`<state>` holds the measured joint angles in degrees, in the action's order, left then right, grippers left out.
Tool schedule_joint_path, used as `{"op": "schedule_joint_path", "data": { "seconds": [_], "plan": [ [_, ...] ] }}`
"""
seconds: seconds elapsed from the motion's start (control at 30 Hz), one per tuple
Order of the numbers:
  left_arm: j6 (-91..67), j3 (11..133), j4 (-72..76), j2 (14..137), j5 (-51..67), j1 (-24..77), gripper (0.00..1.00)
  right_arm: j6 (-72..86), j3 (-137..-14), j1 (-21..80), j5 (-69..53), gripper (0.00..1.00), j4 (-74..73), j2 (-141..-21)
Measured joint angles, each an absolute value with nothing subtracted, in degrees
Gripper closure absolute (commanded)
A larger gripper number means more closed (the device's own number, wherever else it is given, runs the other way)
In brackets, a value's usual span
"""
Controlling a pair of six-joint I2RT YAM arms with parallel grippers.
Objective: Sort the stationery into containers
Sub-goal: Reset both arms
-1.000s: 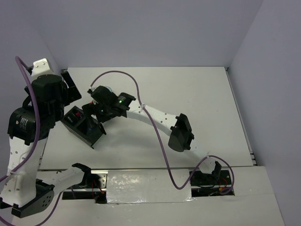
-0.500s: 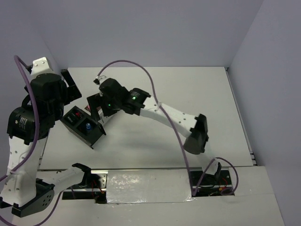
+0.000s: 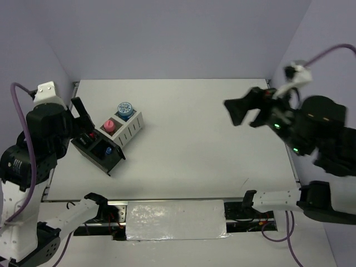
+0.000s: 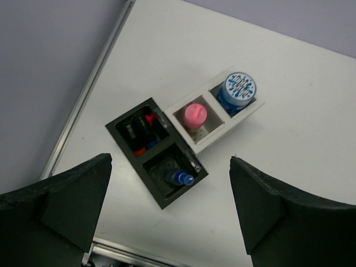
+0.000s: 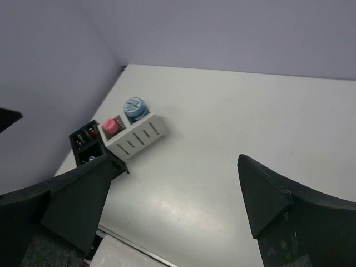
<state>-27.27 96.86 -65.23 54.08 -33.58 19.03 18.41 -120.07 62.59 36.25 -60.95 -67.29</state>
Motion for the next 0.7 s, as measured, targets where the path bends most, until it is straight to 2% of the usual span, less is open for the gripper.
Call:
{"op": "schedule_joint_path", "data": {
  "seconds": [0.13,0.37,0.47,0.7],
  "plan": [
    [-27.07,92.4,-67.22,48.23,-34.81,19.4,0.01,23.14,-119.04,62.59,41.76,0.0,-69.84,-56.66],
    [-25.63,91.57,-69.69,34.63,-36.91,19.57,0.01,29.54,-104.99,62.48,42.87,0.0,-75.26,-39.92],
    [-25.5,92.84,-70.98,29.58,-37.34,19.59,0.01,31.53,-98.74,62.48,42.57,0.0,-76.36,-36.75],
    [-27.29,91.02,-76.07,24.86,-37.41,19.59,0.01,33.82,-90.8,62.48,40.88,0.0,-77.56,-38.06]
  ]
}}
